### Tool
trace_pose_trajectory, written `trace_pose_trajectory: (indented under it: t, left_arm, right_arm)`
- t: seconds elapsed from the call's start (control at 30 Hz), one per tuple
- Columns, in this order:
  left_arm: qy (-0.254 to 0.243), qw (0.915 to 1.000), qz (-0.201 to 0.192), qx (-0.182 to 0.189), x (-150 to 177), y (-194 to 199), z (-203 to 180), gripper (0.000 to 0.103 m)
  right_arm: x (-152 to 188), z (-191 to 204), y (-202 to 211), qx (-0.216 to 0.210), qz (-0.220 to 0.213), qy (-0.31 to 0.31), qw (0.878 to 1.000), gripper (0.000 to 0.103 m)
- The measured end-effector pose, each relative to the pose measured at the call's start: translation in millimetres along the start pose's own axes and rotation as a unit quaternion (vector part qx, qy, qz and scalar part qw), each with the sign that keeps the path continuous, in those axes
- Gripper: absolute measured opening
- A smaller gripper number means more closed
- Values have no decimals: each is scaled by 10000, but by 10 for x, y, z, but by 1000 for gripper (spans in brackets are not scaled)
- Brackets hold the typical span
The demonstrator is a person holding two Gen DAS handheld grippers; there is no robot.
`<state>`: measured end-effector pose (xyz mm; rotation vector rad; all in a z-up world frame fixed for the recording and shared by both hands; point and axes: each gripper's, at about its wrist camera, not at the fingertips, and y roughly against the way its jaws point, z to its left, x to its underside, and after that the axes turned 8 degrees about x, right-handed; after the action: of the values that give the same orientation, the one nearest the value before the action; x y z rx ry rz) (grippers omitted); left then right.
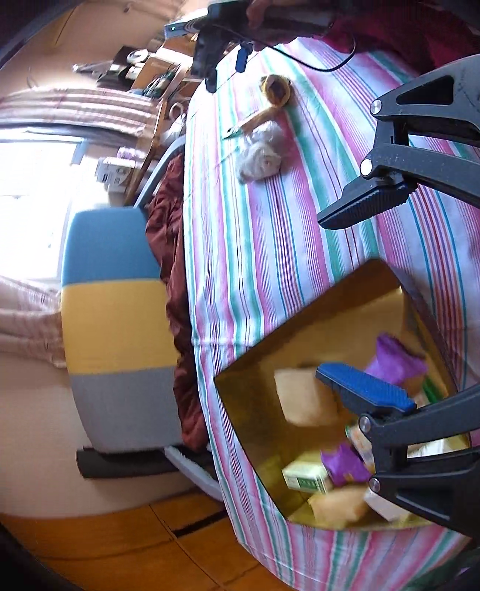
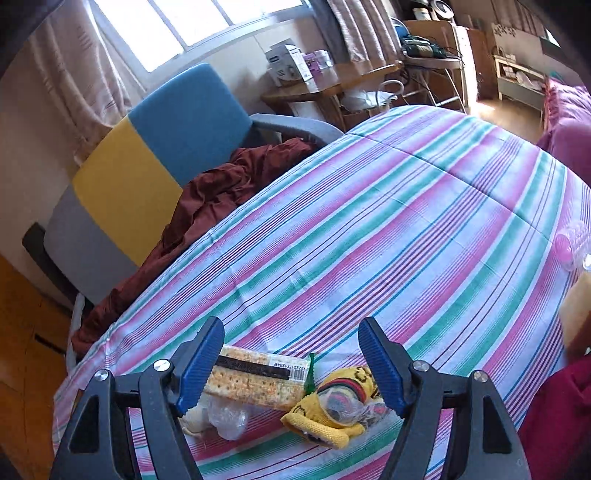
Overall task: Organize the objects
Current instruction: 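Move both tools back from the tray to the remaining items, then grasp the beige knit sock with the left tool and lift it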
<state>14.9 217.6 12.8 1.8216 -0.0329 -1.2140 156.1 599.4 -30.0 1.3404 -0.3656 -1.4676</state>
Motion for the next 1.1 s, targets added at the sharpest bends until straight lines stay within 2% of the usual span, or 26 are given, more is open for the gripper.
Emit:
trace_pose_trajectory:
  t: [0.1, 0.27, 0.37, 0.6, 0.87, 1.1]
  left_arm:
    - [-188, 9994, 122, 279, -75, -174, -245, 75]
    - [-448, 9963, 368, 634, -175, -484, -608, 75]
    - [-243, 9937, 622, 900, -249, -704, -715, 75]
    - [-171, 9886, 905, 1189, -502, -1196, -974, 75]
    - [0, 9846, 1161, 1309, -813, -1787, -1202, 75]
    - [77, 9812, 1492, 1223, -878, -2277, -1298, 76]
  right_arm:
    - [-25, -105, -2, -179, 126, -282, 9994, 76]
    - [-16, -132, -73, -372, 373, -407, 9978, 76]
    - [-34, -182, -67, -492, 364, -554, 9966, 76]
    - [-51, -270, -56, -711, 431, -807, 9933, 76]
    - [-37, -214, -94, -839, 571, -662, 9926, 77]
    - [-34, -238, -118, -884, 635, -707, 9915, 77]
